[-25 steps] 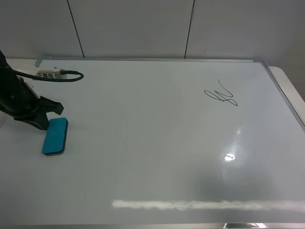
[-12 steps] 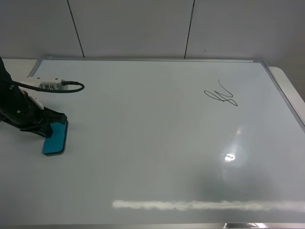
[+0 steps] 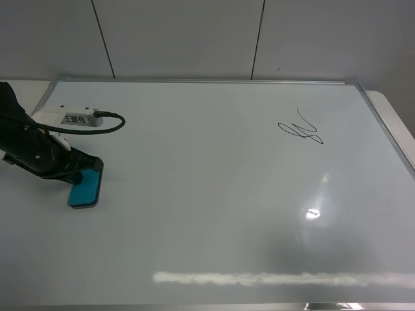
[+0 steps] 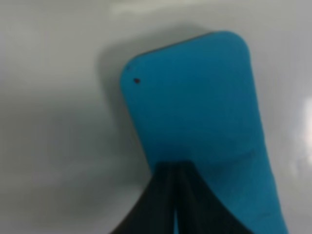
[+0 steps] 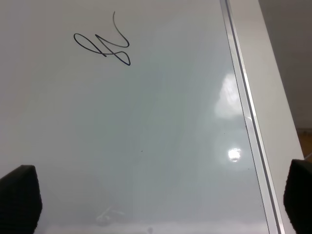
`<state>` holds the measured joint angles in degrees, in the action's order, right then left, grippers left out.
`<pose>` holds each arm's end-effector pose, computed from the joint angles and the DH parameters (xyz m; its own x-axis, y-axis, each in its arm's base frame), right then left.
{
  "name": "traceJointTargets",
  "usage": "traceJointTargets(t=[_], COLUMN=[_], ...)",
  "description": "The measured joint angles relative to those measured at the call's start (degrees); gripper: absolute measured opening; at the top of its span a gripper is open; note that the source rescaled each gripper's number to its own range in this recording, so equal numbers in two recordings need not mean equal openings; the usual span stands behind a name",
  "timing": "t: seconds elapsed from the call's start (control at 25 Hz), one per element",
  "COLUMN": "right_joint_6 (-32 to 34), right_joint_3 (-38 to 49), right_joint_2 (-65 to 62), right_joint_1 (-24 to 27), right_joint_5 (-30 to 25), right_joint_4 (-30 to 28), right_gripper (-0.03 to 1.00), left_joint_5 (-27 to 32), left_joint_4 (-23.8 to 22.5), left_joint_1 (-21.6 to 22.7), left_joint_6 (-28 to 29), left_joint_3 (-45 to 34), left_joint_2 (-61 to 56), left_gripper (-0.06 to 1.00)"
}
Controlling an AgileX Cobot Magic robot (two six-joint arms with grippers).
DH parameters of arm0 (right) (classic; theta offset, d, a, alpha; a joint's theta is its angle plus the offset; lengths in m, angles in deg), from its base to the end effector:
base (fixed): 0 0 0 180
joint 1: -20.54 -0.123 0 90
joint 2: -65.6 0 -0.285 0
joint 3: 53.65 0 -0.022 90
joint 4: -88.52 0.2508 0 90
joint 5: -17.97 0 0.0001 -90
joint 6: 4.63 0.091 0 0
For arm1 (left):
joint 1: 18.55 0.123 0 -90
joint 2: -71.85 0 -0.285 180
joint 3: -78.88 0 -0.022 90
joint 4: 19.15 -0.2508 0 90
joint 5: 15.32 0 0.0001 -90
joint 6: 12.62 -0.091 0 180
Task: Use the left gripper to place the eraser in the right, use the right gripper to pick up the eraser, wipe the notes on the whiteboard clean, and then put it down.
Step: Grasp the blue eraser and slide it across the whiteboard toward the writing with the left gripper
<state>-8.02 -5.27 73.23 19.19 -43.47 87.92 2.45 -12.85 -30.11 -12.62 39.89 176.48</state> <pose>-0.0061 -0.0010 0.2773 -0.4589 -0.0750 -0.8853 -0.0449 0.9971 -0.0611 0.2615 -0.0566 0.1237 -0.9449 0.0866 -0.3157 0.1126 0.9915 -0.0651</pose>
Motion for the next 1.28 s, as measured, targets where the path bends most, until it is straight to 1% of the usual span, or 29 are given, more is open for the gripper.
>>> traceJointTargets(t=[0.16,0.32,0.64,0.92,1.28], right_joint_6=[0.00,0.00,0.00,0.00,0.00], right_joint_3=[0.00,0.00,0.00,0.00,0.00], right_joint_2=[0.00,0.00,0.00,0.00,0.00], right_joint_1=[0.00,0.00,0.00,0.00,0.00], right_joint_5=[0.00,0.00,0.00,0.00,0.00], right_joint_4=[0.00,0.00,0.00,0.00,0.00], right_gripper=[1.00,1.00,1.00,1.00,1.00], left_joint_5=[-2.77,-1.92,1.47,4.65,10.88], left_joint_4=[0.56,0.69,2.46,2.62,2.44], left_joint_1=[-3.34,-6.14,-13.48,-19.15,-26.45], left_joint_6=[1.63,3.19,3.69,3.73,4.38], left_joint_3=[-0.12,2.90,15.10,25.46,39.13], left_joint_2=[0.40,3.04,11.50,17.56,25.12], left_gripper=[0.00,0.00,0.00,0.00,0.00])
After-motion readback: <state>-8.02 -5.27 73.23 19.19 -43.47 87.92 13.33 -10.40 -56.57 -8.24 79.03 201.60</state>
